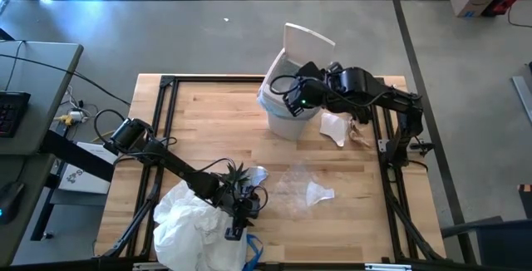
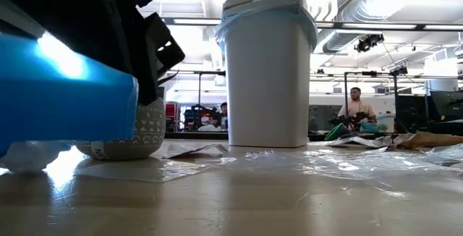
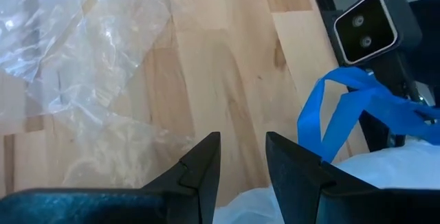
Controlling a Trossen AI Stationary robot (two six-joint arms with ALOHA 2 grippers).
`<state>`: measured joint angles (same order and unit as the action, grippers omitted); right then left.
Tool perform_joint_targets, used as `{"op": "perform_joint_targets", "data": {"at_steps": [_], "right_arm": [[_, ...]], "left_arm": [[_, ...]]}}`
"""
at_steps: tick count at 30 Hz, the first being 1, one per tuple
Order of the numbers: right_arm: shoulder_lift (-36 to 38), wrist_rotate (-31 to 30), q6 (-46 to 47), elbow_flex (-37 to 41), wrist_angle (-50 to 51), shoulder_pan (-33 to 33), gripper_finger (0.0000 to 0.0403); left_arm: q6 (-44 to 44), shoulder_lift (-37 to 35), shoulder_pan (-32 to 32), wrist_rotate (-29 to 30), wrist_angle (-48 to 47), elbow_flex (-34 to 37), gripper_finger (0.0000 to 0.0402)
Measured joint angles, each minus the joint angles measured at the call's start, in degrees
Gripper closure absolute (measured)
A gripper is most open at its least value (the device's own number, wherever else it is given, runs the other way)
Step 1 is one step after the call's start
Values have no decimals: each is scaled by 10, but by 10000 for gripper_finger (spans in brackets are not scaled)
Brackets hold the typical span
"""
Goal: Place trash/remove bag and relplace
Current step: Put the transparent plastic into the trash bin
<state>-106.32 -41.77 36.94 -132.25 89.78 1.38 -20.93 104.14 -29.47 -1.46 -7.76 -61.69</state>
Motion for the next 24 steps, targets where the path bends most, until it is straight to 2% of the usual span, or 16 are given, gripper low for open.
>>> {"op": "perform_joint_targets", "data": {"at_steps": [6,11,15,19,24], "right_arm": [[0,9,13,0,-2,-9,220],[0,2,15,0,-20,-58,220],[0,4,16,0,-33,-128,220],[0,2,46,0,-35,-210,220],[-3,-48,107,0,-33,-305,220]], "left_arm": [[0,0,1,0,16,0,300],[2,0,3,4,16,0,300],[8,0,9,21,16,0,300],[54,0,20,46,8,0,301],[90,11,41,34,-30,0,304]]}}
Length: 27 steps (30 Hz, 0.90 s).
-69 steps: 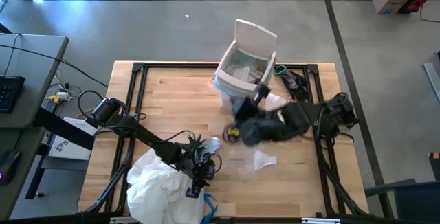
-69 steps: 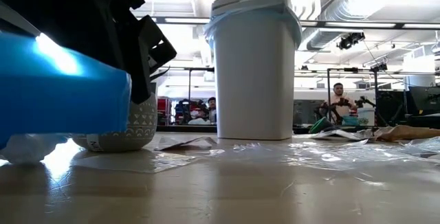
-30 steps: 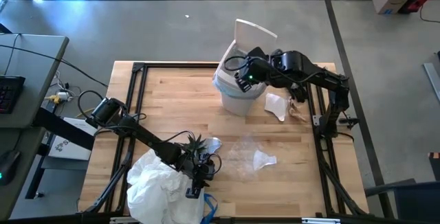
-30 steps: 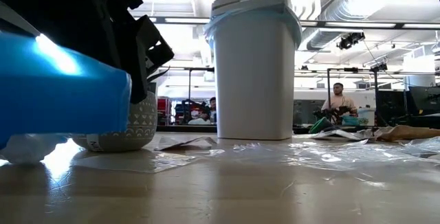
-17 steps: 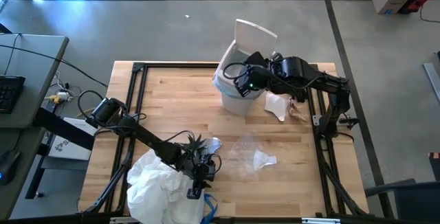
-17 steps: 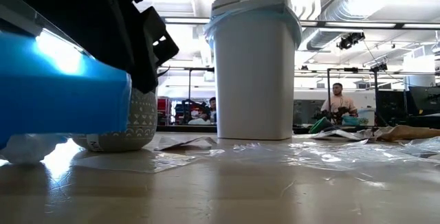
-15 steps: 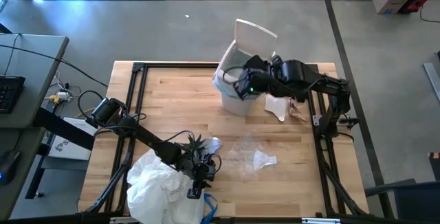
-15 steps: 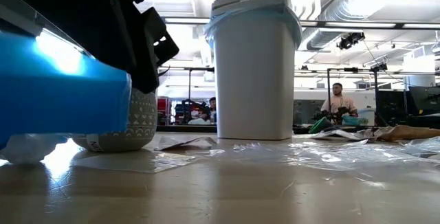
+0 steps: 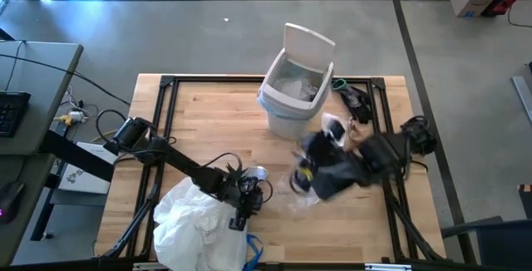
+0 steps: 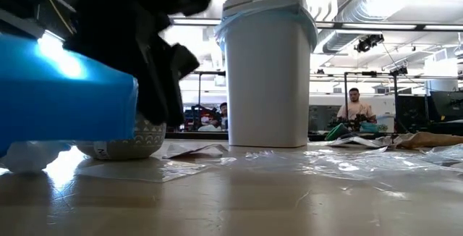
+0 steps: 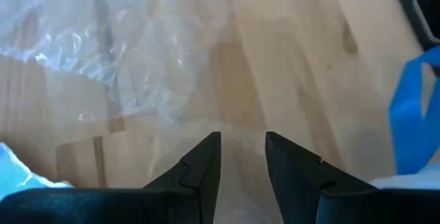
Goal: Place trash/remove bag and relplace
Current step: Put the transparent plastic into the trash bin
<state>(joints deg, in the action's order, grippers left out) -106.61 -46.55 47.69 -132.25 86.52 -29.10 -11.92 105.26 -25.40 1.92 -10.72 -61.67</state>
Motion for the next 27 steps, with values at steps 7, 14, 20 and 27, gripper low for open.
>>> {"op": "perform_joint_targets", "data": {"at_steps": [7,14,20,27], "right_arm": [[0,-86,66,0,7,-92,220],[-2,-130,78,0,10,-124,220],[-2,-132,75,0,16,-119,220],[-2,-132,75,0,20,-114,220]], "left_arm": [[25,28,24,-10,7,-2,295],[19,39,26,-24,-2,-3,258],[31,28,15,17,-62,-45,233],[42,28,4,29,-87,-65,232]]}}
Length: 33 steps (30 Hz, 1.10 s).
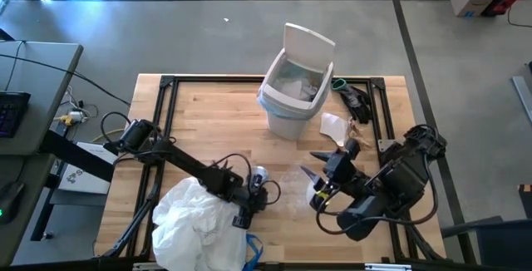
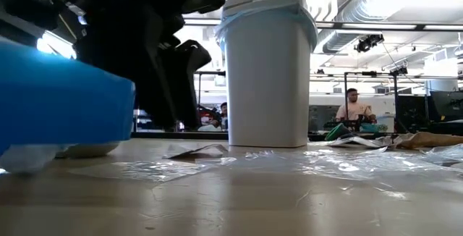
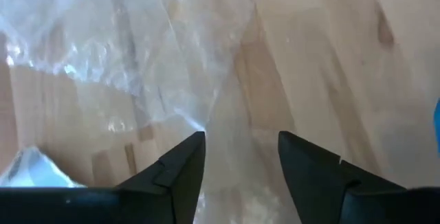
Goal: Place trash/remove bag and relplace
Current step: Put the transparent plastic into the trash bin
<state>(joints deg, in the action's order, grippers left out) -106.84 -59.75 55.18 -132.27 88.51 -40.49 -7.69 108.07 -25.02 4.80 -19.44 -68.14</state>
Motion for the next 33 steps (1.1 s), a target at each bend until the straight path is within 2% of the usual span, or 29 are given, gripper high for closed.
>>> {"op": "perform_joint_targets", "data": {"at_steps": [6,22,26,29,33], "right_arm": [[-1,2,3,0,0,0,220],[-17,14,14,0,0,-1,220],[-21,22,14,0,0,0,220],[-21,23,14,0,0,-1,220],[-21,23,13,0,0,0,220]], "left_arm": [[34,0,-10,15,-37,-2,231],[47,46,11,-45,-22,-2,231],[50,63,10,-28,-15,-4,233],[53,67,10,-27,-18,-4,254],[68,68,7,-25,-16,-4,325]]}}
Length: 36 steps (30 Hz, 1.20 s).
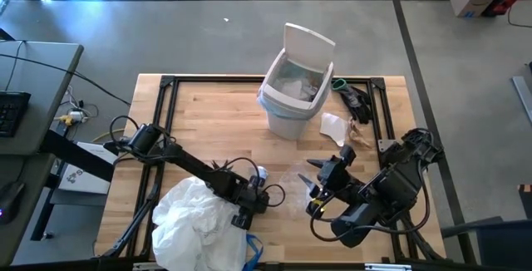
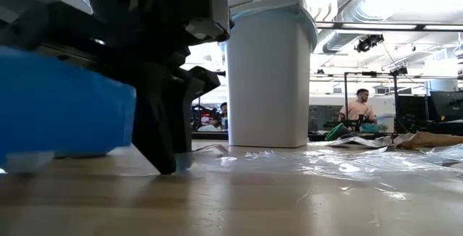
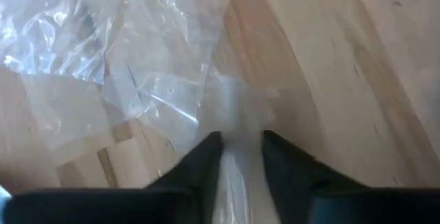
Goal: Place trash/remove bag and relplace
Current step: Put the transparent plastic into the trash bin
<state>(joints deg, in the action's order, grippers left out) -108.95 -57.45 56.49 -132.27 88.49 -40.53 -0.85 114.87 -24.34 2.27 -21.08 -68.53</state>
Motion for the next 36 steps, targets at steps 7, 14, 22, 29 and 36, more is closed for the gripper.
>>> {"op": "perform_joint_targets", "data": {"at_steps": [7,14,22,29,36], "right_arm": [[0,-1,-6,0,0,0,220],[0,-2,-6,0,0,0,220],[0,5,1,0,0,-1,220],[-20,7,1,0,-6,-5,220],[-53,10,30,0,-11,-20,220]], "left_arm": [[15,-3,-2,-17,-5,-9,396],[36,-43,-3,-19,-49,-42,401],[108,-138,8,69,-134,-100,401],[208,-250,84,185,-87,-141,401],[265,-326,226,136,57,-180,401]]}}
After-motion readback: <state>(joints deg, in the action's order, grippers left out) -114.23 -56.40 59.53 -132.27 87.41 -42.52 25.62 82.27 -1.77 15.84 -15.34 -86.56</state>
